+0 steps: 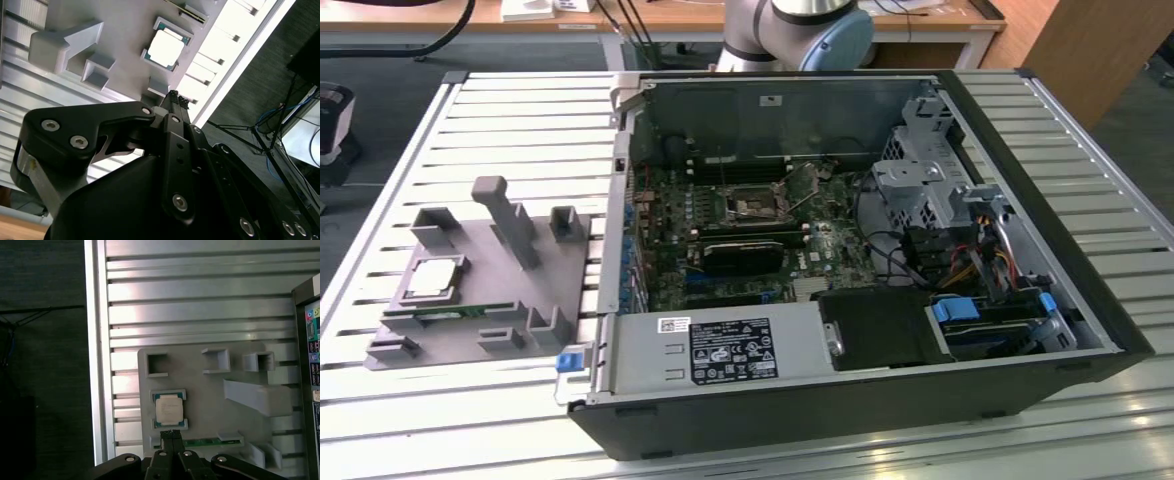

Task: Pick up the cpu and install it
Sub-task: 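Pick up the cpu and move it towards the insertion slot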

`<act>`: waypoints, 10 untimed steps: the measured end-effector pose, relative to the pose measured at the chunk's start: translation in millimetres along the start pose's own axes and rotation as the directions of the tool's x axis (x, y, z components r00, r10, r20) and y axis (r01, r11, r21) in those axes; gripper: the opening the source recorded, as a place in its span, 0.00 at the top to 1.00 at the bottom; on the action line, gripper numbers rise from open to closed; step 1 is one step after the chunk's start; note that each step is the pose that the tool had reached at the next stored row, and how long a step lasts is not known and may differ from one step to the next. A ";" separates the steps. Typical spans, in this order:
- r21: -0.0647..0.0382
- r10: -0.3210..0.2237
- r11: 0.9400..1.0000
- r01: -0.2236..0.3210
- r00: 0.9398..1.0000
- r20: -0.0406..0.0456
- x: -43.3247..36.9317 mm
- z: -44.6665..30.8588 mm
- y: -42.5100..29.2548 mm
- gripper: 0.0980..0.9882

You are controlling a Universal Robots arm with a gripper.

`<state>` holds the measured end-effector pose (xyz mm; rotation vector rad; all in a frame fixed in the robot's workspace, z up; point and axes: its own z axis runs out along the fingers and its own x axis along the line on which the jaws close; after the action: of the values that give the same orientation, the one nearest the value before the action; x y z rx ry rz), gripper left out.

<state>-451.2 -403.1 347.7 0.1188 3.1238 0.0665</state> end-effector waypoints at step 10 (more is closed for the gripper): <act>0.000 0.000 1.000 0.000 1.000 -0.004 0.1 11.5 -0.7 0.99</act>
<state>-451.2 -403.4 336.1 0.1191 3.1275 0.0664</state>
